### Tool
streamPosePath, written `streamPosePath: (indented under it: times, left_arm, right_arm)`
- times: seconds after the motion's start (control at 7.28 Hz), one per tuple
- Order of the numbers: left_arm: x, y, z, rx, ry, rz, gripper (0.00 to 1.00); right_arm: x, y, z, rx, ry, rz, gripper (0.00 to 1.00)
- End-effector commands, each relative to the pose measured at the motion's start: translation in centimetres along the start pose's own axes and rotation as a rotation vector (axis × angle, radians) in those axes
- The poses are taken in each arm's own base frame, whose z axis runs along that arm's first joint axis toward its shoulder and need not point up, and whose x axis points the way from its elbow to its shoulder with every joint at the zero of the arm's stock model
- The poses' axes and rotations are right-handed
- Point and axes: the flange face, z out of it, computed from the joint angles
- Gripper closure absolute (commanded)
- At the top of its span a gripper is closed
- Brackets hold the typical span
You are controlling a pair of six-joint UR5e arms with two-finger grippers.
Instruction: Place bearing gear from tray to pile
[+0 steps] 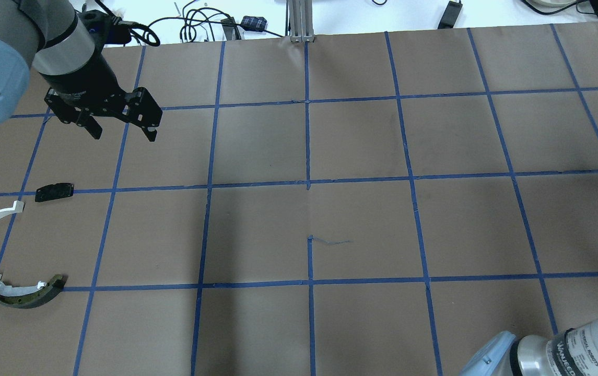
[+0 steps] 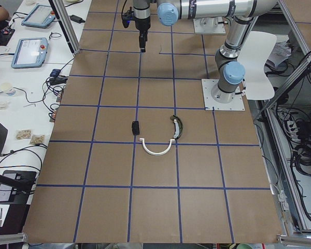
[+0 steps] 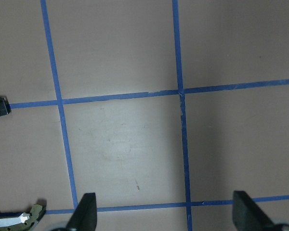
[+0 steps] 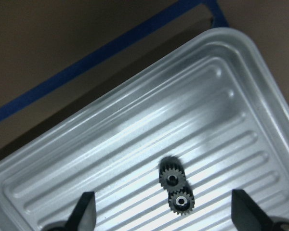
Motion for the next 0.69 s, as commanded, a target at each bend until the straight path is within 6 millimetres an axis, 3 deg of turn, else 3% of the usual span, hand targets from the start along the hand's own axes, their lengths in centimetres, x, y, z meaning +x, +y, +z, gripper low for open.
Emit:
streamPosePath:
  times: [0.0,0.55]
  left_arm:
    - [-0.01,-0.01,0.00,0.000,-0.001,0.003,0.00]
    - [0.01,-0.03,0.16,-0.004,0.001,0.004,0.00]
  right_arm:
    - [-0.05,0.89,1.54,0.031,0.023,-0.025,0.19]
    - [-0.51,0.32,2.26,0.038,0.018,-0.051,0.18]
